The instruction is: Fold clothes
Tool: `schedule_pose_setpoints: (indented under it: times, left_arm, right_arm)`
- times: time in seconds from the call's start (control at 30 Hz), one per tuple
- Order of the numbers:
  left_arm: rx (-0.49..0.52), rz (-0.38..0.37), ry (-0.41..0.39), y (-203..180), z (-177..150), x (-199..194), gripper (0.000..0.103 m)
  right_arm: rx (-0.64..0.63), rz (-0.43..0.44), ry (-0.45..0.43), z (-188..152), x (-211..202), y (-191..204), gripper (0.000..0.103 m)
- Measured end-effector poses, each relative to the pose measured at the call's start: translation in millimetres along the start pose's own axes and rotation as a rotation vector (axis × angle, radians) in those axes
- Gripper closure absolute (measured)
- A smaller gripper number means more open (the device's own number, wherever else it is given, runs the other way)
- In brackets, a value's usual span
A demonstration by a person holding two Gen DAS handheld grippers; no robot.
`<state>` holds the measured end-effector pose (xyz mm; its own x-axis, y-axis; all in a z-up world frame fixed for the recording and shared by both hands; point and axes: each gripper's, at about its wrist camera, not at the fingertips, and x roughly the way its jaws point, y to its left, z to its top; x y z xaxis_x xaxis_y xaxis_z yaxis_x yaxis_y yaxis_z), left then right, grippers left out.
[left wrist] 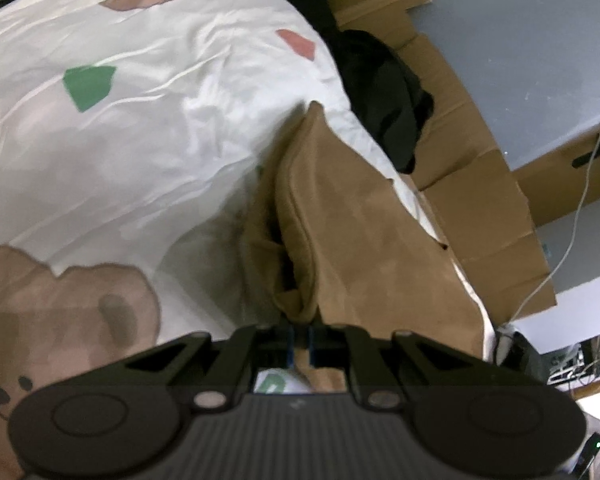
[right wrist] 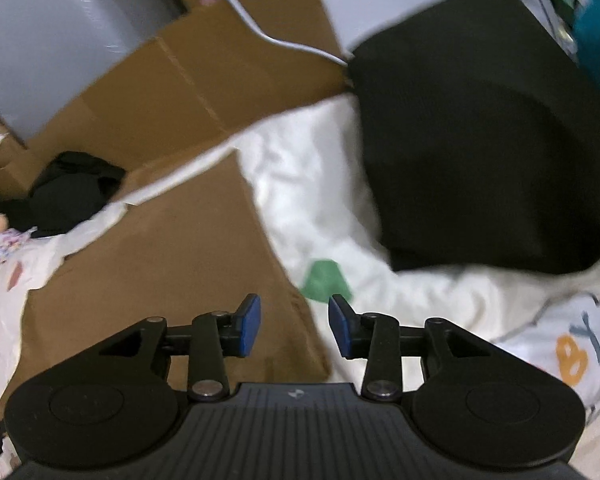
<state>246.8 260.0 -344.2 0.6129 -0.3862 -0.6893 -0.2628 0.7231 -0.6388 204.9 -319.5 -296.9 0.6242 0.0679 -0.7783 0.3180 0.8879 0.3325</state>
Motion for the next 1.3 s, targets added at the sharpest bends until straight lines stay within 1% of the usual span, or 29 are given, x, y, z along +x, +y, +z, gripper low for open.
schedule_pose_setpoints:
  times: [0.1,0.2,0.33,0.4,0.57,0.63,0.77,0.9,0.97,1.03,1.13,1.3]
  left_arm:
    - [-0.004,0.003,0.006,-2.8,4.5,3.3,0.097]
    - [0.024,-0.003,0.017,-9.1,8.0,3.6,0.097]
    - [0.059,-0.015,0.031,-17.0,14.3,3.2,0.097]
    - [0.068,-0.025,0.037,-19.2,17.3,3.0,0.097]
    - [0.062,-0.057,0.056,-21.3,20.7,4.3,0.097]
    - [0.065,-0.060,0.061,-22.6,21.2,4.4,0.097]
    - [0.066,-0.060,0.068,-27.4,25.2,1.5,0.097]
    - [0.074,-0.079,0.068,-39.8,31.9,1.3,0.097]
    - [0.081,-0.091,0.068,-47.7,33.8,1.1,0.097]
    - [0.083,-0.099,0.067,-55.1,34.7,0.5,0.097]
    - [0.086,-0.116,0.071,-68.7,36.8,-0.7,0.097]
    - [0.083,-0.124,0.083,-85.4,41.1,-2.1,0.097]
  right_arm:
    - [-0.054,0.032,-0.023,1.4,0.9,22.0,0.060]
    - [-0.075,0.101,-0.039,2.8,4.1,43.5,0.059]
    - [-0.154,0.154,-0.026,-0.9,15.0,78.5,0.059]
    - [-0.195,0.180,-0.017,-5.1,19.9,96.6,0.056]
    - [-0.286,0.252,0.012,-18.8,29.6,139.0,0.051]
    - [-0.315,0.271,0.020,-23.0,33.0,151.4,0.051]
    - [-0.400,0.341,0.045,-31.5,37.6,184.6,0.051]
    - [-0.469,0.361,0.006,-42.7,32.2,210.2,0.051]
    - [-0.487,0.372,0.005,-47.0,30.0,217.9,0.051]
    - [-0.518,0.412,0.023,-54.1,28.5,234.6,0.051]
    - [-0.550,0.443,0.024,-60.3,22.8,246.8,0.051]
    - [-0.645,0.536,0.028,-73.7,10.5,286.6,0.050]
